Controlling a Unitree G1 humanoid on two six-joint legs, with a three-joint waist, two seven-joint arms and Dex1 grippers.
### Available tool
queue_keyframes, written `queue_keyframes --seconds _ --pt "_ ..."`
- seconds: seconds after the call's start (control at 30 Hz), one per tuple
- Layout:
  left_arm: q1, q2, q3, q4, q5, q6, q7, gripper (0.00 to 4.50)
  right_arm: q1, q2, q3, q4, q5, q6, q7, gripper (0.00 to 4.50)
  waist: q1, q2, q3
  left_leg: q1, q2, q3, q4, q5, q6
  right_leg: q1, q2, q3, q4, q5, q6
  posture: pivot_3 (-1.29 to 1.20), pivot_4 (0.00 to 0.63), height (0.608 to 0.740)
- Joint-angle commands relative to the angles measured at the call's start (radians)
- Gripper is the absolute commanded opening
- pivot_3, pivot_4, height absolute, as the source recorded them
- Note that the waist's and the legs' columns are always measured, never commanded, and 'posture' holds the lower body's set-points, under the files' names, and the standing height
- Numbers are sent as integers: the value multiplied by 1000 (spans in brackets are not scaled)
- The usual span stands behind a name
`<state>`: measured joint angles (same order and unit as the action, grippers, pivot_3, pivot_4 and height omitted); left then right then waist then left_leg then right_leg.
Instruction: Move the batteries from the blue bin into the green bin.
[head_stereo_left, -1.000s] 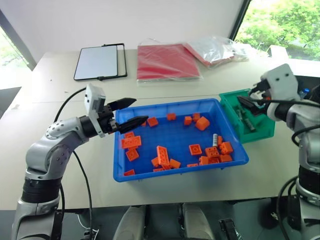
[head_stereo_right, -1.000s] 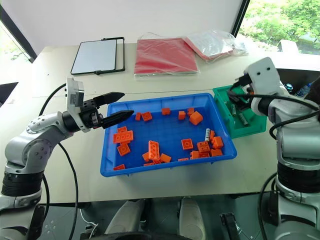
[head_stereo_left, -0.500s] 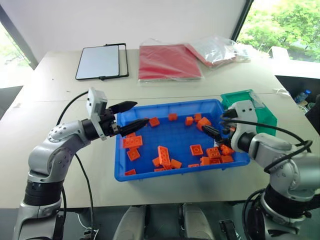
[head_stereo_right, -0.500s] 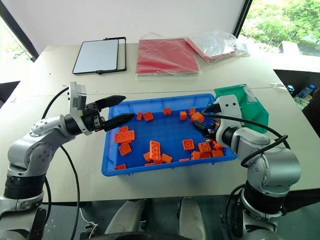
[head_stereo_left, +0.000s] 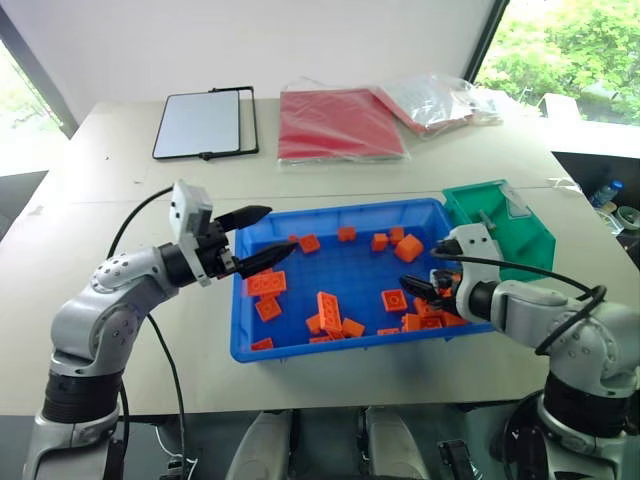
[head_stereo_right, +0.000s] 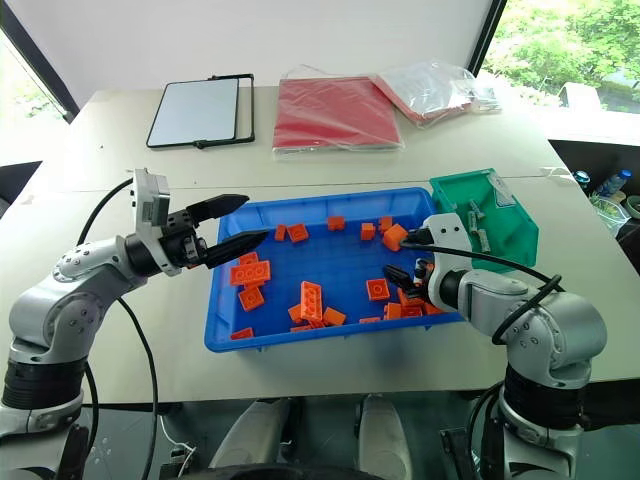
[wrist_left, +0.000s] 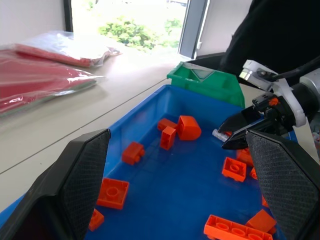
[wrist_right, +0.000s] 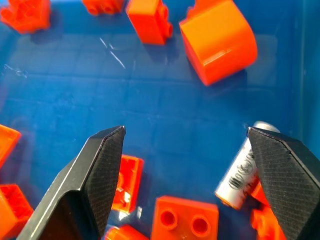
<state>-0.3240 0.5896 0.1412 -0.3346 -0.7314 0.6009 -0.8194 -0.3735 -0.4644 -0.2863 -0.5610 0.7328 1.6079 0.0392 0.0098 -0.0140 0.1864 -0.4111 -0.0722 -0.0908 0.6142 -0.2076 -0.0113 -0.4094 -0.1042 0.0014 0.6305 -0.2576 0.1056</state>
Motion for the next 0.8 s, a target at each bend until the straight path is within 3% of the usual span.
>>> queue_keyframes --seconds 0.03,0.4,0.5,0.57,0.8 --pt "-4 11 35 -38 -13 -15 6 4500 -58 -51 23 9 112 7 -108 3985 0 0 0 0 0 0 0 0 0 0 0 0 0 0 0 0 150 731" --pt "-11 6 22 -35 -6 -23 9 4500 -185 -180 82 83 693 7 -646 3985 1 0 0 -1 1 0 0 0 1 0 0 0 -1 0 0 0 150 731" --pt "-23 3 15 -23 -2 -27 2 4500 -147 -381 210 142 1062 -230 -955 3985 4 -1 1 -2 0 0 1 0 1 0 -1 0 -2 0 -1 0 150 731" --pt "-27 1 10 -17 2 -31 -2 4500 -126 -483 297 141 1211 -364 -1060 3985 -1 -1 1 -2 0 1 1 -1 2 0 -3 0 -3 0 -1 0 150 731" --pt "-33 -7 -3 -12 8 -40 -6 4500 -49 -540 421 110 1239 -562 -1080 3985 -11 -2 2 -2 1 2 1 -2 4 1 0 0 -5 0 0 0 150 731"
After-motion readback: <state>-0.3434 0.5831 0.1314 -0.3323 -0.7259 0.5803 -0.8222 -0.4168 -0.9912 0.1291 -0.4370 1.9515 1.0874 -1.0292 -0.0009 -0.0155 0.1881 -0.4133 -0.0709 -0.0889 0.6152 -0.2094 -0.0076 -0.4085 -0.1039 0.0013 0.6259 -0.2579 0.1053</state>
